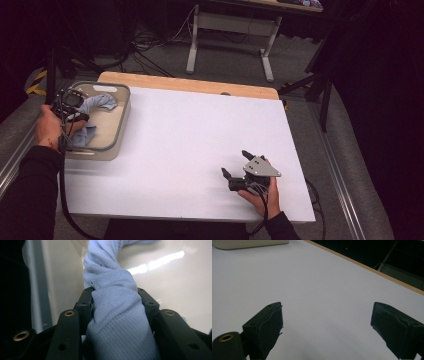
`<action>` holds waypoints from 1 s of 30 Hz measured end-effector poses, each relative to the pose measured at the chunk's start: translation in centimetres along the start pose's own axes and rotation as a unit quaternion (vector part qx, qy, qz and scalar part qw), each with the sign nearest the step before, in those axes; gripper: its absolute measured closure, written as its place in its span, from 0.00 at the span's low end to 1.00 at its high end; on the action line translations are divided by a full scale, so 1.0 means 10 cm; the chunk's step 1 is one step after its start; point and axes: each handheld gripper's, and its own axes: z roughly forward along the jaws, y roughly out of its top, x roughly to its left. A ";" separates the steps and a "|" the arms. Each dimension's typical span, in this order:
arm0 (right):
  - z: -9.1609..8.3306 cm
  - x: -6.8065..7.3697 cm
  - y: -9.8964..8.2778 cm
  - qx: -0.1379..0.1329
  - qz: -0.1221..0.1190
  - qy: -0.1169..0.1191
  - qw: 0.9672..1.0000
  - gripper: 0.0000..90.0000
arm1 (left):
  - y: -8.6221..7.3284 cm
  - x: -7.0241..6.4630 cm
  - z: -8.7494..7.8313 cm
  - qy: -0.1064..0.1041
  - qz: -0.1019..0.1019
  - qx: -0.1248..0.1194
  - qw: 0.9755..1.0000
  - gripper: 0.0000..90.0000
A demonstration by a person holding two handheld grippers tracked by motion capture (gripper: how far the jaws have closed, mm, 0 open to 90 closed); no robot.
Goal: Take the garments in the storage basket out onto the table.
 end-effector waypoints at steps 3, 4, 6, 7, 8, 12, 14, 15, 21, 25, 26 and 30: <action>0.00 0.00 0.00 -0.001 -0.001 -0.002 1.000 0.12 | -0.04 0.00 -0.13 -0.009 -0.011 -0.049 0.999 0.63; -0.01 -0.01 0.01 -0.003 0.001 -0.002 1.000 0.12 | -0.04 0.00 -0.17 -0.007 -0.008 -0.061 0.998 0.64; -0.01 -0.01 0.01 -0.003 0.001 -0.003 1.000 0.12 | -0.05 -0.02 -0.24 -0.009 -0.011 -0.084 0.996 0.64; -0.01 -0.01 0.01 -0.004 0.002 -0.003 1.000 0.12 | -0.06 -0.02 -0.28 -0.010 -0.009 -0.095 0.995 0.64; -0.01 -0.01 0.01 -0.007 0.001 -0.004 1.000 0.12 | -0.06 -0.04 -0.32 -0.014 -0.009 -0.107 0.994 0.65; -0.01 -0.01 0.01 -0.008 0.000 -0.005 1.000 0.12 | -0.08 -0.09 -0.45 -0.009 -0.008 -0.149 0.989 0.65; -0.02 -0.01 0.01 -0.009 0.001 -0.005 1.000 0.12 | -0.09 -0.10 -0.51 -0.012 -0.007 -0.167 0.986 0.65; -0.02 -0.01 0.01 -0.009 0.000 -0.006 1.000 0.12 | -0.10 -0.11 -0.55 -0.012 -0.005 -0.178 0.984 0.66; -0.02 -0.01 0.01 -0.010 0.001 -0.007 1.000 0.12 | -0.13 -0.15 -0.69 -0.012 -0.005 -0.218 0.976 0.66; -0.02 -0.01 0.01 -0.011 0.002 -0.008 1.000 0.12 | -0.13 -0.18 -0.79 -0.019 -0.003 -0.243 0.970 0.66; -0.02 -0.01 0.01 -0.011 0.002 -0.008 1.000 0.12 | -0.13 -0.18 -0.79 -0.019 -0.003 -0.243 0.970 0.66; -0.02 -0.02 0.02 -0.014 0.004 -0.009 1.000 0.12 | -0.12 -0.22 -0.87 -0.025 0.003 -0.260 0.965 0.66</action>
